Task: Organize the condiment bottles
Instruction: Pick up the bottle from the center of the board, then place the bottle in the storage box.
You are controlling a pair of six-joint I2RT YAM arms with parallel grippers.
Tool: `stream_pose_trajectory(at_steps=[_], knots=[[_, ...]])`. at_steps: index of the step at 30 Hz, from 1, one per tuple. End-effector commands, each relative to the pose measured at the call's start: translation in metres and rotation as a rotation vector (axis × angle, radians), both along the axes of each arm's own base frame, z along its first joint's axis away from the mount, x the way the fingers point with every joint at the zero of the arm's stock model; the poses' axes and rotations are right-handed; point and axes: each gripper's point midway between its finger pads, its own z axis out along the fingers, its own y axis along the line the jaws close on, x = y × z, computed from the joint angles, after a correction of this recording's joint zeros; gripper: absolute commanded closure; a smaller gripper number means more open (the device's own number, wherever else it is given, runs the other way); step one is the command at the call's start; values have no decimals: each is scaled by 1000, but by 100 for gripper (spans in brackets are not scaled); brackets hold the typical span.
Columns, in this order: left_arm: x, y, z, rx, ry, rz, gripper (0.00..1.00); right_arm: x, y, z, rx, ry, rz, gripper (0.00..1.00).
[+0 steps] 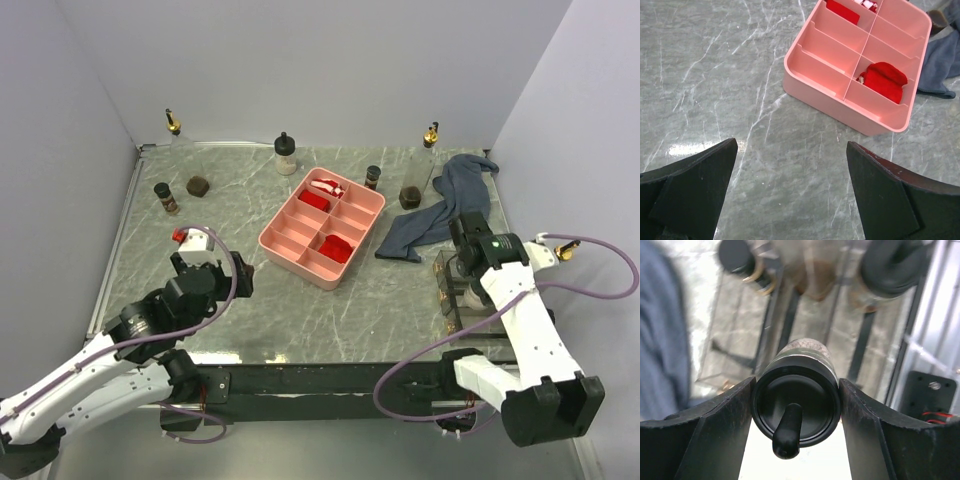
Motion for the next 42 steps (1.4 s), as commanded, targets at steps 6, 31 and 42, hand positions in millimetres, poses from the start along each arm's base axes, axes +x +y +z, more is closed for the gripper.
stream_pose_trajectory(at_steps=[6,31,42], knots=[[4,-4,2,23,15,2,3,-49,-38,-7,-108,112,-129,100],[3,-3,4,11,4,11,3,-68,-57,-24,-59,73,-355,100],[3,-2,3,15,5,14,3,-54,-64,-40,-83,62,-362,91]])
